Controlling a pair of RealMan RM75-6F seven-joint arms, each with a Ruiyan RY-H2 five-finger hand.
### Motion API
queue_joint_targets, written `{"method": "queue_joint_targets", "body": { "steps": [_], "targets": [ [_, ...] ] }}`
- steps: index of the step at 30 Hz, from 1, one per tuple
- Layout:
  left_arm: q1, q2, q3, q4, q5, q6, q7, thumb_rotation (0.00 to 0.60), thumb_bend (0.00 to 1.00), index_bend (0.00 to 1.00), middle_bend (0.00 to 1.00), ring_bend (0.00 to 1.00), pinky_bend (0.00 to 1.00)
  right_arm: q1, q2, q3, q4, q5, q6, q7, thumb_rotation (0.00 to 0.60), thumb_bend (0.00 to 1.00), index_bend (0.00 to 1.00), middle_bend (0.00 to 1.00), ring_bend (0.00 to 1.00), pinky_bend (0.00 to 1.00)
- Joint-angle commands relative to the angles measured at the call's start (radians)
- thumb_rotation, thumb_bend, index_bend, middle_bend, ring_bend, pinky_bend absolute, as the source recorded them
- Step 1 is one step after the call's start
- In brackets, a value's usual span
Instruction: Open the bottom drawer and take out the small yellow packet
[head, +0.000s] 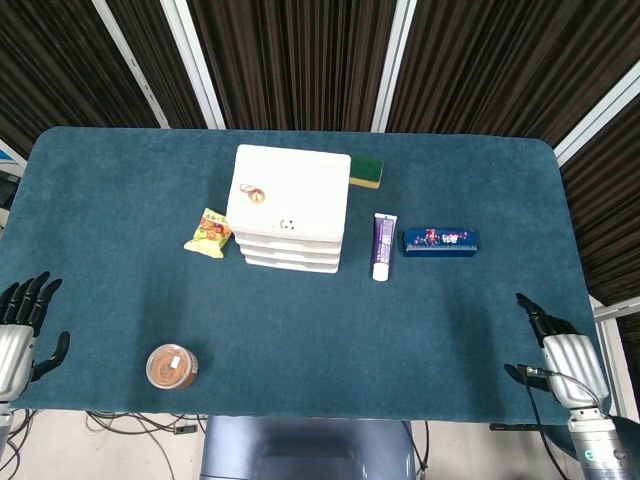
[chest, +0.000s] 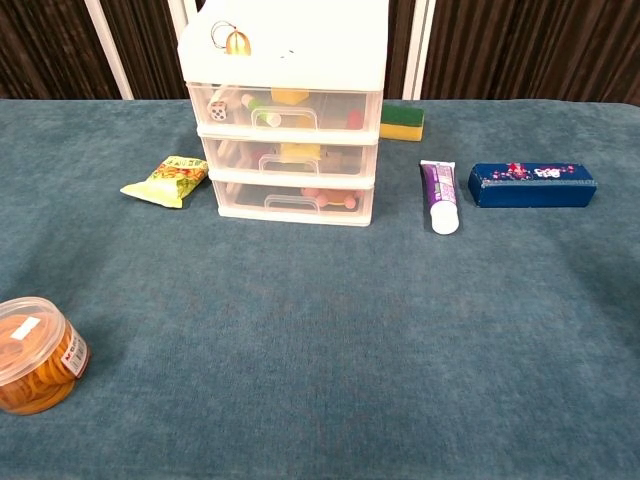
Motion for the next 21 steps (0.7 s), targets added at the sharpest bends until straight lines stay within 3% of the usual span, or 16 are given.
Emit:
{"method": "queue_joint_targets", "body": {
  "steps": [1, 7, 14, 21],
  "targets": [
    [0.000, 0.000, -0.001, -0.003, -0.001, 0.000, -0.003, 0.600, 0.44, 0.04, 0.02, 0.00, 0.00, 0.031, -0.004, -0.036, -0.011, -0.045, -0.053, 0.252, 0.600, 0.16, 0.04, 0.33, 0.44, 0.66],
    [-0.001, 0.004, -0.005, -0.005, -0.009, -0.004, -0.018, 0.600, 0.44, 0.04, 0.02, 0.00, 0.00, 0.097, 0.001, -0.061, -0.078, -0.039, -0.185, 0.401, 0.600, 0.20, 0.04, 0.38, 0.49, 0.77],
    [-0.002, 0.010, -0.003, -0.005, -0.006, -0.007, -0.035, 0.600, 0.44, 0.04, 0.02, 0.00, 0.00, 0.207, -0.087, 0.005, -0.148, 0.086, -0.361, 0.279, 0.600, 0.24, 0.03, 0.47, 0.60, 0.94],
    [-0.002, 0.015, -0.005, -0.005, -0.012, -0.010, -0.052, 0.600, 0.44, 0.04, 0.02, 0.00, 0.00, 0.305, -0.216, 0.074, -0.169, 0.247, -0.496, 0.189, 0.600, 0.29, 0.00, 0.58, 0.67, 1.00]
  ]
}}
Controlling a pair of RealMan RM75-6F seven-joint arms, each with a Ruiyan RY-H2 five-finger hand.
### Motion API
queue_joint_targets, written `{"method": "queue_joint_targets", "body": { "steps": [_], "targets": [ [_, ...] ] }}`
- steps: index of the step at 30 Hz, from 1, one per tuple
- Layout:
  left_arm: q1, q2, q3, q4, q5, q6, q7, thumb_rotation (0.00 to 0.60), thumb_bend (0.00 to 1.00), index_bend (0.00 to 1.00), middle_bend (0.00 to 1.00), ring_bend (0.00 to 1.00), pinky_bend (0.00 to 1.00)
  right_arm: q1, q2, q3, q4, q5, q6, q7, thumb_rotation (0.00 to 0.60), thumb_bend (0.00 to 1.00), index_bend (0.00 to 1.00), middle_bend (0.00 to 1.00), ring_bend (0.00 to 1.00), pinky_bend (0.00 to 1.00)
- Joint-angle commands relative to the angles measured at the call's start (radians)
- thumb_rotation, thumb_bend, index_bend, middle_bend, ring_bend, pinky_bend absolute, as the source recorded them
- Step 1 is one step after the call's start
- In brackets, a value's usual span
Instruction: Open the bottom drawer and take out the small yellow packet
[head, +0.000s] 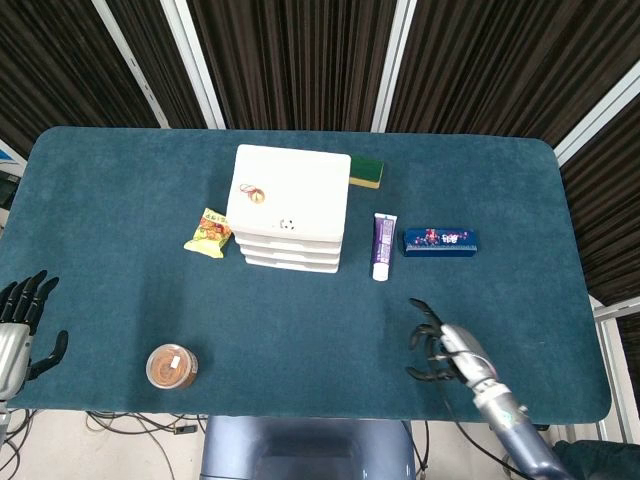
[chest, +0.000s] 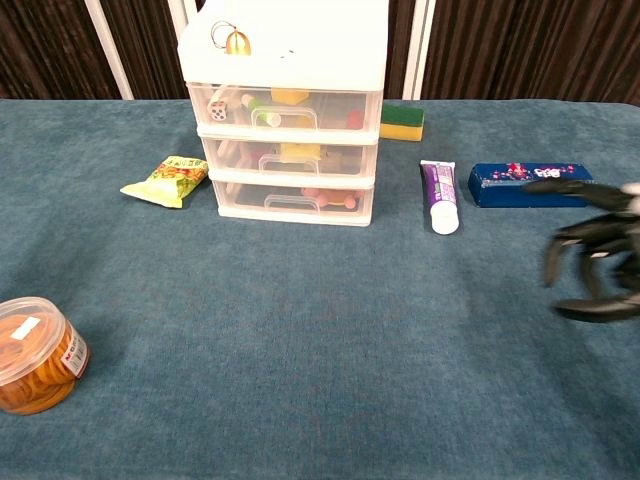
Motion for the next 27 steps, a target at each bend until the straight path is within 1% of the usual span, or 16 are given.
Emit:
{"method": "queue_joint_targets", "body": {
  "steps": [1, 3, 7, 11, 13, 16, 20, 27],
  "targets": [
    [-0.001, 0.002, -0.001, -0.001, -0.003, -0.002, -0.006, 0.600, 0.44, 0.04, 0.02, 0.00, 0.00, 0.065, -0.095, 0.053, -0.013, 0.116, -0.075, -0.067, 0.600, 0.30, 0.00, 0.62, 0.69, 1.00],
    [-0.001, 0.003, -0.002, -0.001, -0.005, -0.004, -0.009, 0.600, 0.44, 0.04, 0.02, 0.00, 0.00, 0.086, -0.142, 0.070, -0.008, 0.178, -0.086, -0.120, 0.600, 0.30, 0.00, 0.66, 0.70, 1.00],
    [-0.004, 0.004, -0.002, 0.000, -0.007, -0.011, -0.014, 0.600, 0.44, 0.04, 0.02, 0.00, 0.00, 0.146, -0.239, 0.105, 0.008, 0.312, -0.117, -0.230, 0.600, 0.32, 0.00, 0.67, 0.72, 1.00],
    [-0.004, 0.006, -0.003, -0.003, -0.011, -0.013, -0.021, 0.600, 0.44, 0.05, 0.02, 0.00, 0.00, 0.193, -0.322, 0.143, 0.032, 0.402, -0.119, -0.283, 0.600, 0.36, 0.00, 0.69, 0.74, 1.00],
    [-0.004, 0.008, -0.004, -0.005, -0.013, -0.013, -0.025, 0.600, 0.44, 0.05, 0.02, 0.00, 0.00, 0.212, -0.369, 0.163, 0.048, 0.435, -0.113, -0.292, 0.600, 0.38, 0.00, 0.73, 0.76, 1.00],
    [-0.004, 0.010, -0.004, -0.007, -0.012, -0.013, -0.028, 0.600, 0.44, 0.05, 0.02, 0.00, 0.00, 0.239, -0.431, 0.189, 0.085, 0.464, -0.100, -0.306, 0.600, 0.41, 0.00, 0.76, 0.79, 1.00],
    [-0.003, 0.011, -0.001, -0.008, -0.009, -0.013, -0.031, 0.600, 0.44, 0.05, 0.02, 0.00, 0.00, 0.267, -0.501, 0.211, 0.144, 0.475, -0.082, -0.320, 0.600, 0.46, 0.00, 0.76, 0.80, 1.00],
    [-0.003, 0.013, 0.000, -0.013, -0.012, -0.016, -0.033, 0.600, 0.44, 0.05, 0.02, 0.00, 0.00, 0.307, -0.600, 0.260, 0.247, 0.451, -0.053, -0.308, 0.600, 0.51, 0.00, 0.79, 0.82, 1.00]
  ]
}}
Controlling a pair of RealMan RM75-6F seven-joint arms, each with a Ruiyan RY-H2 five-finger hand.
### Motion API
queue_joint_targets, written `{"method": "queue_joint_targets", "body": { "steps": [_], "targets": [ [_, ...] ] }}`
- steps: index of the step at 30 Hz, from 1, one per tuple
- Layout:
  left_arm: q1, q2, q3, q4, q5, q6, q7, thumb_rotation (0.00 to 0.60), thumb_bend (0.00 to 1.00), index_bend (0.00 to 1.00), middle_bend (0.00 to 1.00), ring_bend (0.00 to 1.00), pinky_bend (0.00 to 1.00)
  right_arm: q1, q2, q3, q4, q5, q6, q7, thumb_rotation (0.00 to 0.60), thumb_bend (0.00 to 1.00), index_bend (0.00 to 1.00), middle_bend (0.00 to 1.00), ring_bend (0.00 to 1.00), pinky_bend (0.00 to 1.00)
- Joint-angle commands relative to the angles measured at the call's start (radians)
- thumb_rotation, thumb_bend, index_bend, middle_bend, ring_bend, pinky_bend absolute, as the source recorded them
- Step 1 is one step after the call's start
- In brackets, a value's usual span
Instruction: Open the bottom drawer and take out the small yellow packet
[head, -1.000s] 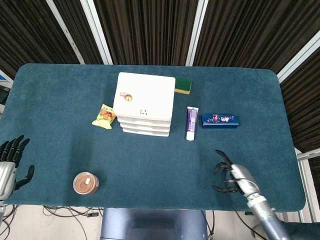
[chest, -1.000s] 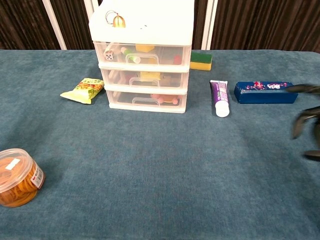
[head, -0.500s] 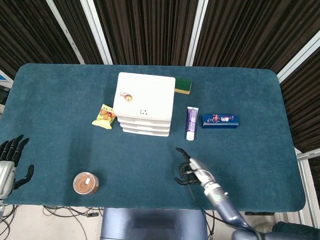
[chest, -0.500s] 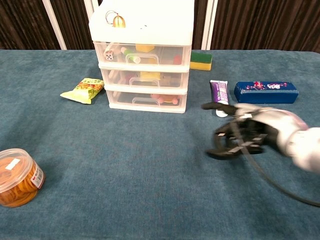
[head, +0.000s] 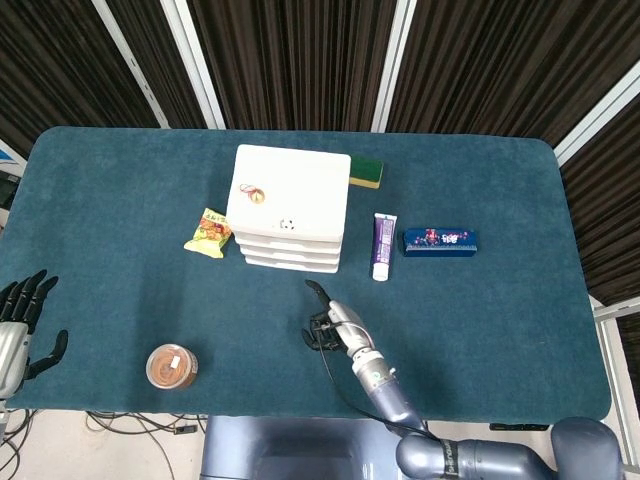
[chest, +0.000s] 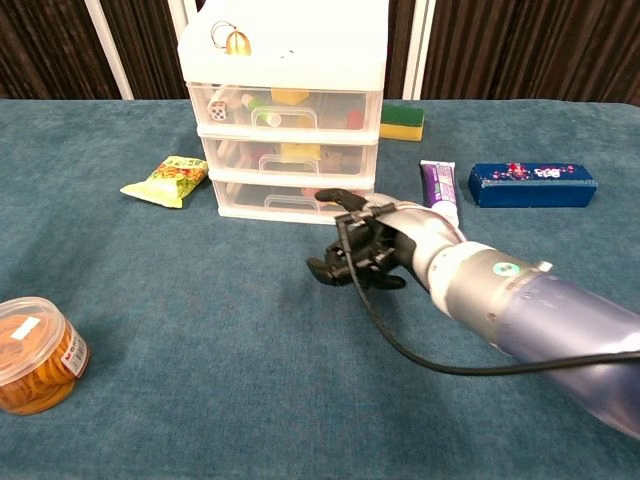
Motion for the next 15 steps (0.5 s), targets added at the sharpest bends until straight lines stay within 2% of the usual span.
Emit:
{"method": "queue_joint_targets", "body": {
  "steps": [1, 6, 15],
  "targets": [
    [0.000, 0.001, 0.000, -0.002, -0.003, -0.001, -0.001, 0.600, 0.44, 0.05, 0.02, 0.00, 0.00, 0.022, -0.043, 0.026, 0.043, -0.012, 0.021, 0.004, 0.600, 0.52, 0.00, 0.79, 0.83, 1.00],
    [-0.001, 0.001, -0.003, -0.002, -0.011, -0.007, -0.005, 0.600, 0.44, 0.05, 0.02, 0.00, 0.00, 0.052, -0.110, 0.063, 0.112, -0.006, 0.030, 0.009, 0.600, 0.54, 0.00, 0.80, 0.84, 1.00],
    [-0.004, 0.003, -0.007, -0.004, -0.024, -0.016, -0.012, 0.600, 0.44, 0.05, 0.02, 0.00, 0.00, 0.094, -0.167, 0.099, 0.200, 0.008, -0.001, 0.021, 0.600, 0.54, 0.00, 0.80, 0.84, 1.00]
  ]
}}
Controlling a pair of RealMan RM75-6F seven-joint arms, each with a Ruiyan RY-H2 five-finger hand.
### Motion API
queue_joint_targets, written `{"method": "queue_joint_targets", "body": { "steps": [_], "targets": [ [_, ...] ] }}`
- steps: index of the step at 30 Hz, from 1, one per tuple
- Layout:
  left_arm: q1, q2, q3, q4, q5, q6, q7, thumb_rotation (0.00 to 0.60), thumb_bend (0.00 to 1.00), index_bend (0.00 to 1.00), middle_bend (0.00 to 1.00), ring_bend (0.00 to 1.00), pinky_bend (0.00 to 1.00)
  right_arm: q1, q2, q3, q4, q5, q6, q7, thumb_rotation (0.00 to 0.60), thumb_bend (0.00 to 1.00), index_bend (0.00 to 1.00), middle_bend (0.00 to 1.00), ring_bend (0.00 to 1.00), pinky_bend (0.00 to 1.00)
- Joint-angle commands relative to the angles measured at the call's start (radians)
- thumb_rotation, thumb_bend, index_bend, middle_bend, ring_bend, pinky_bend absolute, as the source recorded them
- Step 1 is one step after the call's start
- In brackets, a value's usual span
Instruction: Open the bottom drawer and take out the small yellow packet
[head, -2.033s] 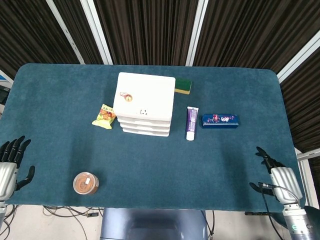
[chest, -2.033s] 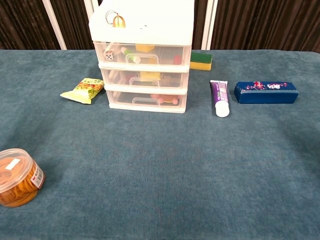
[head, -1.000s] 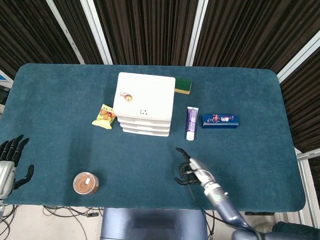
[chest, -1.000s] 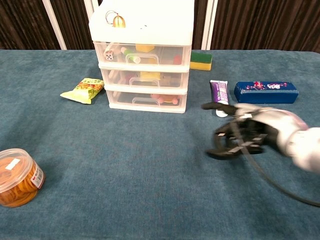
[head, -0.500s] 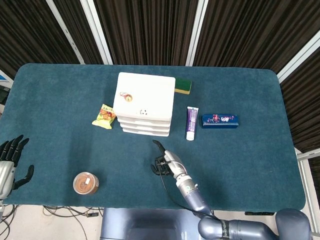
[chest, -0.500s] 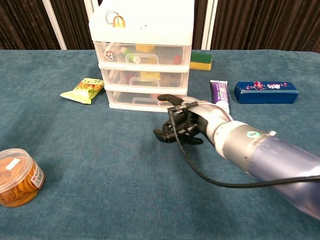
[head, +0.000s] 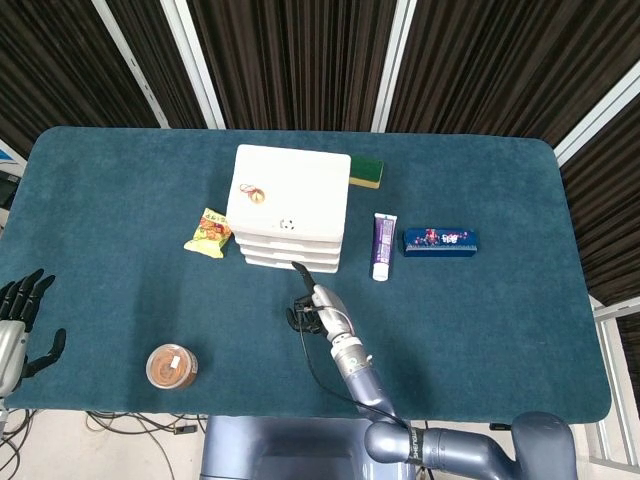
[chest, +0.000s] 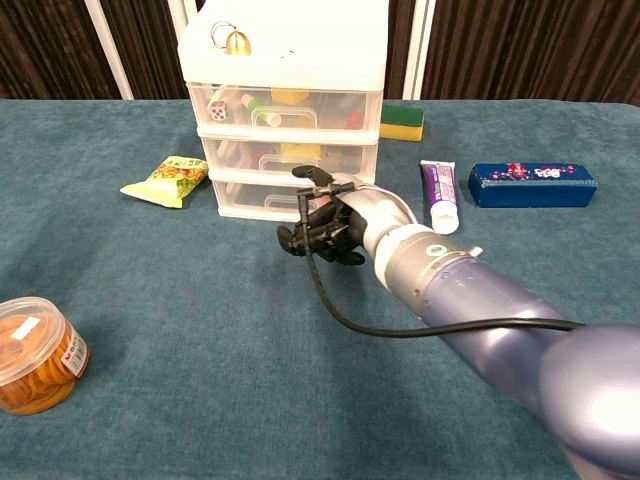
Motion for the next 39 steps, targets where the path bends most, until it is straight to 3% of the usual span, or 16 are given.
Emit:
{"method": "queue_joint_targets", "body": {
  "steps": [1, 18, 39],
  "targets": [
    [0.000, 0.000, 0.001, 0.000, -0.001, -0.003, 0.001, 0.600, 0.44, 0.05, 0.02, 0.00, 0.00, 0.016, -0.017, 0.013, 0.023, 0.003, -0.013, 0.006, 0.600, 0.54, 0.00, 0.80, 0.84, 1.00],
    [-0.002, 0.004, -0.003, -0.004, -0.011, -0.008, -0.003, 0.600, 0.44, 0.05, 0.02, 0.00, 0.00, 0.096, -0.104, 0.102, 0.160, 0.056, -0.048, 0.014, 0.600, 0.55, 0.00, 0.81, 0.84, 1.00],
    [-0.001, 0.003, -0.006, 0.001, -0.017, -0.008, -0.007, 0.600, 0.44, 0.05, 0.02, 0.00, 0.00, 0.131, -0.123, 0.117, 0.190, 0.050, -0.062, 0.007, 0.600, 0.56, 0.00, 0.81, 0.84, 1.00]
  ]
}}
